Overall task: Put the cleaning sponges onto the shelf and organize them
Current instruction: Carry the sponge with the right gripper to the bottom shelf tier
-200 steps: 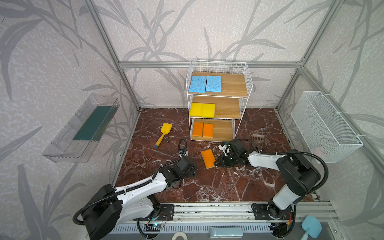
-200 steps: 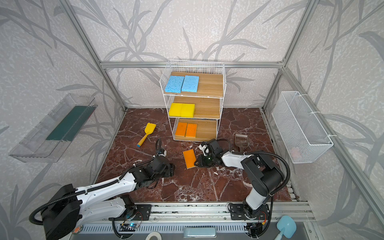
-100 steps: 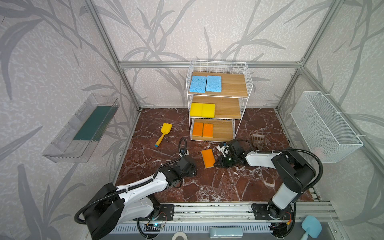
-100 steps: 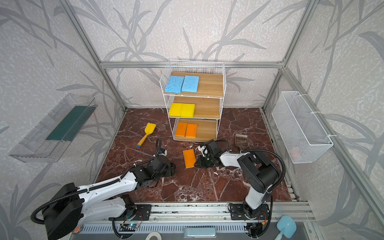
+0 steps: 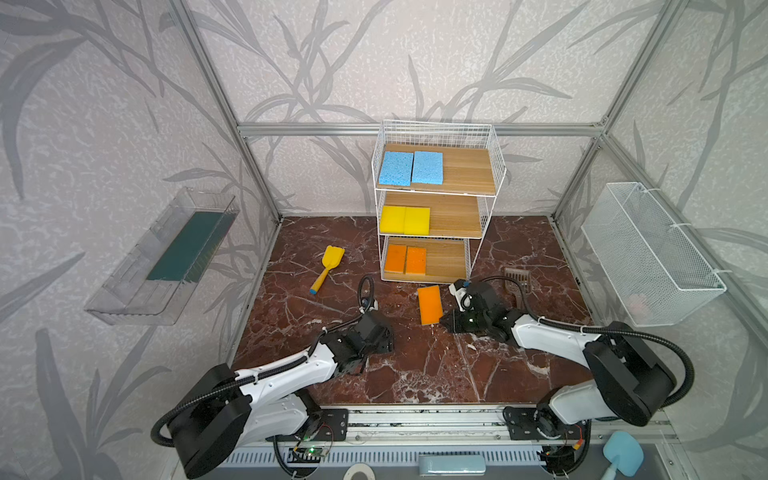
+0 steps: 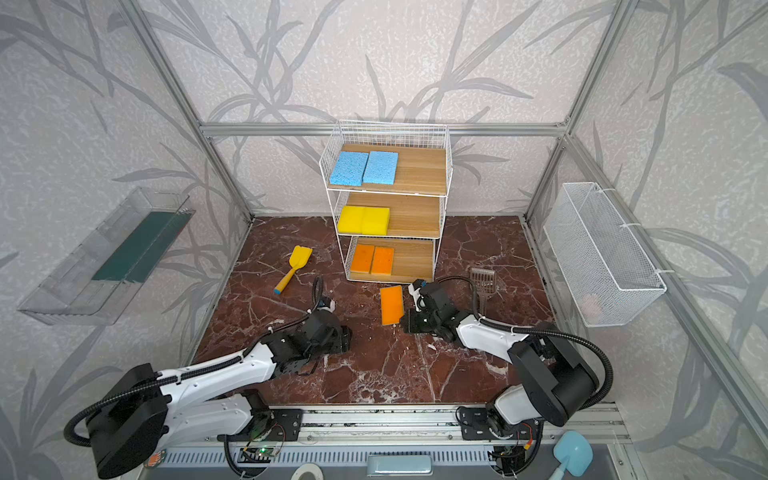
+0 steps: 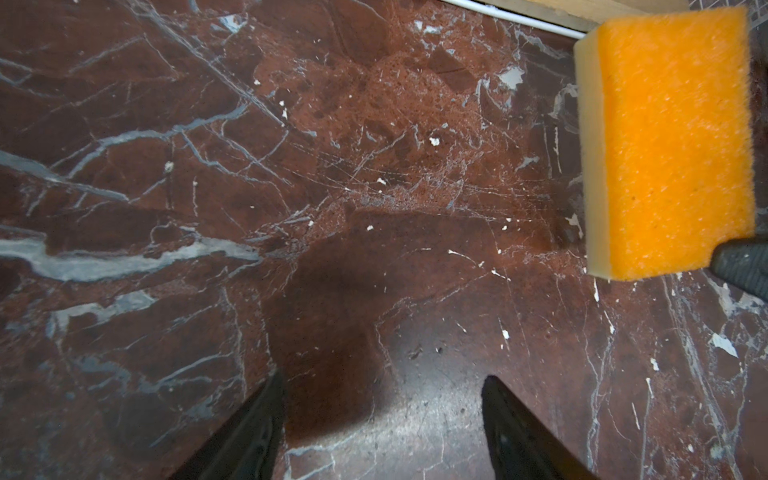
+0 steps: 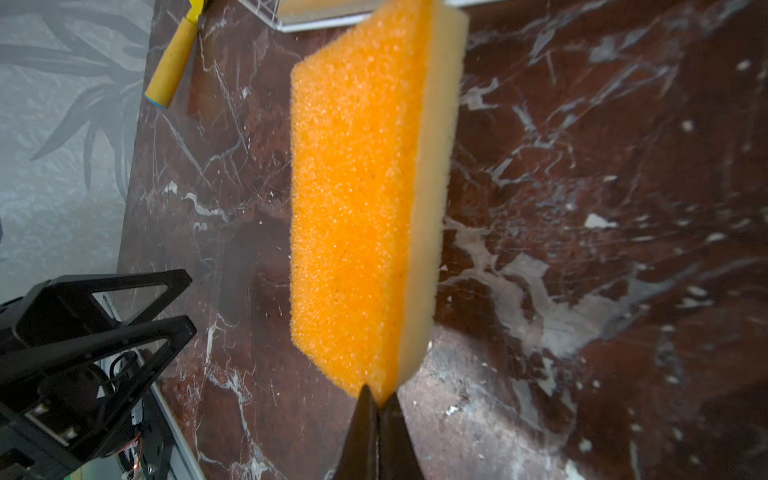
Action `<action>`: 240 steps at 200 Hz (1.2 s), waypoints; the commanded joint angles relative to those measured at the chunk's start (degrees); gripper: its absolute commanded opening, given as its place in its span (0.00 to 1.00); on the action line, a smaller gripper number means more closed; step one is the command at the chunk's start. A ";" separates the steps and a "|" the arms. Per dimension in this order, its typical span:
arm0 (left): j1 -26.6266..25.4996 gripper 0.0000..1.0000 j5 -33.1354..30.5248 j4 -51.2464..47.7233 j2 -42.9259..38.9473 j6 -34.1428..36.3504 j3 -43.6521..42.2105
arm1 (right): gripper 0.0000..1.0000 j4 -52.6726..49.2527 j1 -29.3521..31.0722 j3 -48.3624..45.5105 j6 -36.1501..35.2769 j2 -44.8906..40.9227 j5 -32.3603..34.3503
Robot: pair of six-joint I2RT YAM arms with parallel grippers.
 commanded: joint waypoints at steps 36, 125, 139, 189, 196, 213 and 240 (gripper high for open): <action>0.33 0.76 0.29 0.88 -0.57 -0.83 -1.60 | 0.01 15.93 0.22 -6.58 2.94 -4.13 12.43; 0.34 0.76 0.99 -0.52 -6.88 -1.42 -5.48 | 0.01 26.85 0.23 -3.12 -1.49 5.08 18.35; 0.34 0.76 1.12 -0.61 -7.26 -1.34 -5.98 | 0.01 28.02 0.23 -2.82 -2.06 6.16 19.49; 0.34 0.76 1.65 -0.92 -9.22 -1.19 -7.25 | 0.01 27.47 0.26 -0.17 -4.87 8.41 21.85; 0.36 0.76 1.61 -0.88 -9.31 -1.12 -7.29 | 0.01 27.12 0.25 0.27 -5.14 8.75 22.25; 0.41 0.76 1.73 -0.91 -9.48 -1.01 -7.44 | 0.01 25.88 0.22 1.41 -5.43 9.68 24.13; 0.52 0.76 2.05 -0.36 -9.31 -0.92 -7.67 | 0.01 24.38 0.27 3.27 -6.23 10.75 26.92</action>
